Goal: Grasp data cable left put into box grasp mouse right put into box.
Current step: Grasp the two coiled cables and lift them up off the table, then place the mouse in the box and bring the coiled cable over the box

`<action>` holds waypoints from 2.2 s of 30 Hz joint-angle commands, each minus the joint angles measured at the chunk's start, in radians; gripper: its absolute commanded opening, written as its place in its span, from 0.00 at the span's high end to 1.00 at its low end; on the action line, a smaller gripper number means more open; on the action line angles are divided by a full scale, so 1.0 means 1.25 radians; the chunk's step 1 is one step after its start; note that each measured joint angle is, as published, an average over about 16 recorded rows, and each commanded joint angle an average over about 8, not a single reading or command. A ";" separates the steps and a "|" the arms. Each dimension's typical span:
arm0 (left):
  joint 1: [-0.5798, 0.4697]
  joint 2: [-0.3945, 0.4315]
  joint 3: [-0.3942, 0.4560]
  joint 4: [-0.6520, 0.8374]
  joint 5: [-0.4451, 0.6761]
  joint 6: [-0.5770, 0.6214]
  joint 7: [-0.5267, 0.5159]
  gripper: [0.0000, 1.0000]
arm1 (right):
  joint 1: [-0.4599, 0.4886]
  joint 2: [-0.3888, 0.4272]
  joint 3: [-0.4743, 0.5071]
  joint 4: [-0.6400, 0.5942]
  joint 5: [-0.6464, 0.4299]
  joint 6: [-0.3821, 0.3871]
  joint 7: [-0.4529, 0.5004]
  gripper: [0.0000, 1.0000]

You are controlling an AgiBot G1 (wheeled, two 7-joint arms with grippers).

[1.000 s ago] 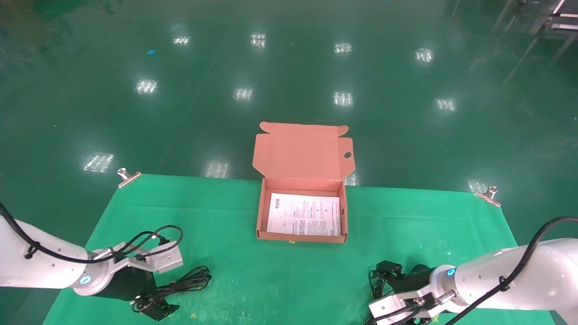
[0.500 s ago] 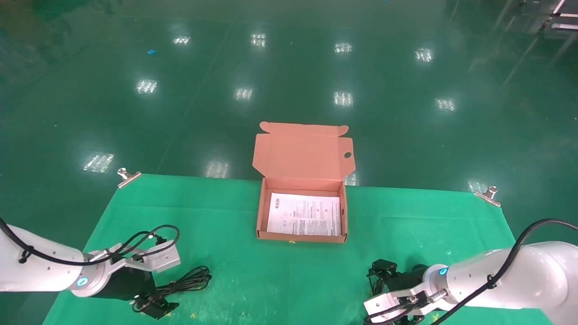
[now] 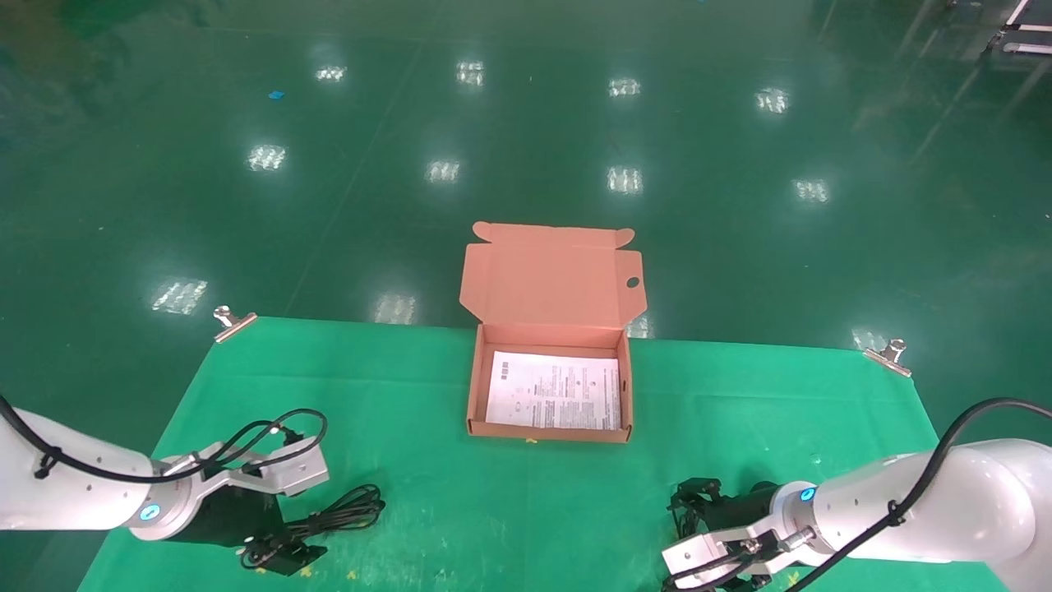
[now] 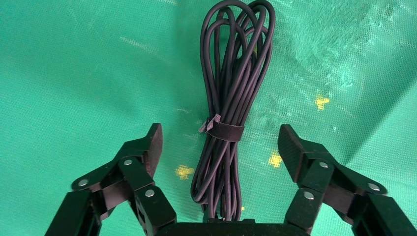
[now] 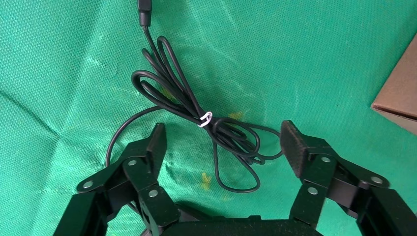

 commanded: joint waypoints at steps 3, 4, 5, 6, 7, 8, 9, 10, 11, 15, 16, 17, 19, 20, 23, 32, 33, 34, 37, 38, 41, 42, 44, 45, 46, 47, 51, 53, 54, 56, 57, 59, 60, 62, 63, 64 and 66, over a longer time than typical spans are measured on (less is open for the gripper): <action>-0.001 0.000 0.000 0.000 0.000 0.001 -0.001 1.00 | 0.000 0.000 0.000 0.001 0.000 -0.001 0.001 1.00; -0.001 0.000 0.000 0.000 0.001 0.001 -0.001 1.00 | 0.000 0.001 0.000 0.001 0.000 -0.001 0.001 1.00; -0.001 0.000 0.000 0.000 0.001 0.001 -0.001 1.00 | 0.000 0.001 0.000 0.002 0.000 -0.002 0.001 1.00; -0.001 0.000 0.000 0.000 0.001 0.002 -0.001 1.00 | 0.000 0.001 0.000 0.002 0.000 -0.002 0.001 1.00; -0.001 0.000 0.000 0.000 0.001 0.002 -0.001 1.00 | 0.000 0.001 0.000 0.002 0.000 -0.002 0.001 1.00; -0.001 0.000 0.000 0.000 0.001 0.002 -0.001 1.00 | 0.001 0.001 0.000 0.002 0.000 -0.002 0.001 1.00; -0.001 0.001 0.000 0.000 0.001 0.002 -0.001 1.00 | 0.001 0.001 0.001 0.002 0.000 -0.002 0.001 1.00; -0.001 0.001 0.001 0.000 0.001 0.002 -0.001 1.00 | 0.001 0.001 0.001 0.002 0.000 -0.003 0.001 1.00; -0.001 0.001 0.001 0.000 0.001 0.002 -0.001 1.00 | 0.001 0.001 0.001 0.003 0.000 -0.003 0.001 1.00; -0.001 0.001 0.001 0.000 0.001 0.002 -0.001 1.00 | 0.001 0.001 0.001 0.003 0.000 -0.003 0.001 1.00; -0.001 0.001 0.001 -0.001 0.001 0.002 -0.001 1.00 | 0.001 0.001 0.001 0.003 0.000 -0.003 0.001 1.00; -0.001 0.001 0.001 0.000 0.001 0.002 -0.002 1.00 | 0.001 0.001 0.001 0.003 0.000 -0.003 0.001 1.00; -0.002 -0.001 0.001 -0.001 0.002 0.003 0.000 1.00 | 0.002 0.002 0.001 0.004 0.001 -0.003 0.001 1.00; -0.003 -0.003 0.000 -0.003 0.001 0.004 0.001 1.00 | 0.003 0.005 0.003 0.006 0.002 -0.003 0.001 1.00; -0.008 -0.018 0.000 -0.014 0.004 0.008 0.009 1.00 | 0.008 0.025 0.011 0.023 0.011 -0.009 0.005 1.00; -0.036 -0.105 -0.006 -0.137 0.044 0.024 -0.001 1.00 | 0.037 0.168 0.073 0.167 0.064 -0.038 0.073 1.00; -0.039 -0.116 -0.008 -0.158 0.049 0.024 -0.006 1.00 | 0.040 0.186 0.082 0.188 0.069 -0.037 0.082 1.00; -0.043 -0.126 -0.010 -0.180 0.053 0.023 -0.010 1.00 | 0.044 0.202 0.091 0.208 0.073 -0.034 0.091 1.00; -0.052 -0.152 -0.018 -0.250 0.068 0.016 -0.021 1.00 | 0.057 0.242 0.117 0.266 0.080 -0.020 0.113 1.00; -0.055 -0.159 -0.022 -0.273 0.073 0.012 -0.026 1.00 | 0.063 0.252 0.125 0.282 0.081 -0.014 0.118 1.00; -0.064 -0.178 -0.032 -0.336 0.087 0.000 -0.039 1.00 | 0.085 0.270 0.146 0.316 0.082 0.004 0.122 1.00; -0.068 -0.182 -0.036 -0.354 0.092 -0.004 -0.045 1.00 | 0.095 0.272 0.153 0.323 0.085 0.010 0.120 1.00; -0.076 -0.187 -0.043 -0.383 0.102 -0.014 -0.056 1.00 | 0.116 0.270 0.165 0.330 0.091 0.021 0.109 1.00; -0.080 -0.187 -0.046 -0.394 0.107 -0.019 -0.061 1.00 | 0.127 0.266 0.170 0.332 0.096 0.027 0.100 1.00; -0.085 -0.185 -0.049 -0.402 0.113 -0.025 -0.066 1.00 | 0.138 0.260 0.175 0.331 0.101 0.032 0.090 1.00; -0.090 -0.182 -0.051 -0.408 0.119 -0.031 -0.069 1.00 | 0.150 0.253 0.179 0.330 0.106 0.037 0.079 1.00; -0.112 -0.158 -0.056 -0.417 0.142 -0.056 -0.074 1.00 | 0.194 0.211 0.190 0.315 0.126 0.057 0.032 1.00; -0.123 -0.141 -0.055 -0.415 0.154 -0.069 -0.072 1.00 | 0.215 0.182 0.192 0.298 0.132 0.068 0.005 1.00; -0.129 -0.131 -0.054 -0.411 0.161 -0.076 -0.071 1.00 | 0.226 0.165 0.192 0.285 0.135 0.074 -0.010 1.00; -0.139 -0.109 -0.051 -0.400 0.176 -0.087 -0.071 1.00 | 0.249 0.126 0.190 0.251 0.141 0.085 -0.044 1.00; -0.144 -0.096 -0.049 -0.392 0.183 -0.093 -0.071 1.00 | 0.261 0.105 0.188 0.229 0.145 0.091 -0.064 1.00; -0.153 -0.069 -0.043 -0.373 0.197 -0.102 -0.072 1.00 | 0.285 0.061 0.185 0.178 0.155 0.100 -0.109 1.00; -0.158 -0.055 -0.041 -0.362 0.202 -0.106 -0.072 1.00 | 0.297 0.039 0.184 0.150 0.161 0.105 -0.132 1.00; -0.167 -0.031 -0.036 -0.337 0.207 -0.111 -0.070 1.00 | 0.317 -0.001 0.183 0.090 0.179 0.111 -0.180 1.00; -0.171 -0.020 -0.033 -0.325 0.208 -0.113 -0.067 1.00 | 0.326 -0.018 0.183 0.061 0.188 0.112 -0.204 1.00; -0.175 -0.011 -0.031 -0.313 0.207 -0.115 -0.063 1.00 | 0.333 -0.034 0.184 0.033 0.198 0.112 -0.227 1.00; -0.182 0.004 -0.029 -0.289 0.203 -0.117 -0.055 1.00 | 0.344 -0.058 0.185 -0.018 0.218 0.109 -0.271 1.00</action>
